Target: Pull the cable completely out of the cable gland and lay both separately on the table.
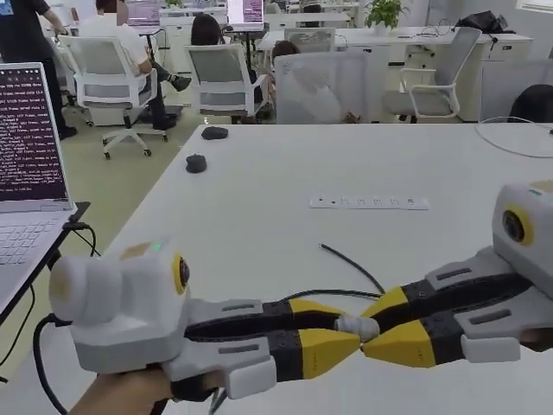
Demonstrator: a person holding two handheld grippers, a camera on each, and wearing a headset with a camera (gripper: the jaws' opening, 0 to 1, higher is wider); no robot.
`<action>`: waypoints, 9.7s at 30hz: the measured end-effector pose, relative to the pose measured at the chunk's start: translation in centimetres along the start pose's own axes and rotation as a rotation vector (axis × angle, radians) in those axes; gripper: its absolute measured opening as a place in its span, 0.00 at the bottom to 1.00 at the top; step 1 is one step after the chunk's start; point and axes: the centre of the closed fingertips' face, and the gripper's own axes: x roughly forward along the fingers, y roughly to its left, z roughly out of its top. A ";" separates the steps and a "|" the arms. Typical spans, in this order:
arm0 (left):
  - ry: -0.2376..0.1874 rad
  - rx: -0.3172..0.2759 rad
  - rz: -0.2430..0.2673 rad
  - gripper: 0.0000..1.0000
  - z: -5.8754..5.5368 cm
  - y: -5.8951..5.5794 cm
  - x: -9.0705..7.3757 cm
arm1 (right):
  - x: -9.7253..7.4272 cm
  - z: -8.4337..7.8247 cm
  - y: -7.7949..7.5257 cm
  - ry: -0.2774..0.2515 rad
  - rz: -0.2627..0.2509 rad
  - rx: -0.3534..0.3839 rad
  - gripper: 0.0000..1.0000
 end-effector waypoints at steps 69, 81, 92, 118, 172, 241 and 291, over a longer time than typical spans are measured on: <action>0.043 0.130 -0.031 0.15 -1.0 -0.4 0.5 | -1.1 -0.3 0.6 -0.132 0.039 0.170 0.12; 0.008 0.025 -0.032 0.14 -0.5 -0.1 0.2 | -1.0 0.4 0.7 -0.119 -0.035 -0.089 0.12; 0.007 -0.120 -0.028 0.14 -0.6 0.2 0.0 | -0.5 0.3 0.8 -0.089 -0.077 -0.270 0.11; 0.036 -0.198 -0.008 0.15 -1.3 0.5 -0.1 | -0.9 -1.0 -0.8 -0.059 -0.150 -0.263 0.20; 0.027 0.035 0.016 0.16 -1.4 0.5 0.7 | -0.2 -1.8 -0.5 -0.063 -0.095 -0.170 0.03; 0.073 0.065 0.015 0.16 -2.1 0.3 0.7 | -0.1 -2.7 -0.3 0.038 -0.084 -0.236 0.03; 0.071 0.085 0.047 0.16 -1.9 0.8 0.5 | -1.0 -3.2 -1.0 0.050 -0.170 -0.196 0.13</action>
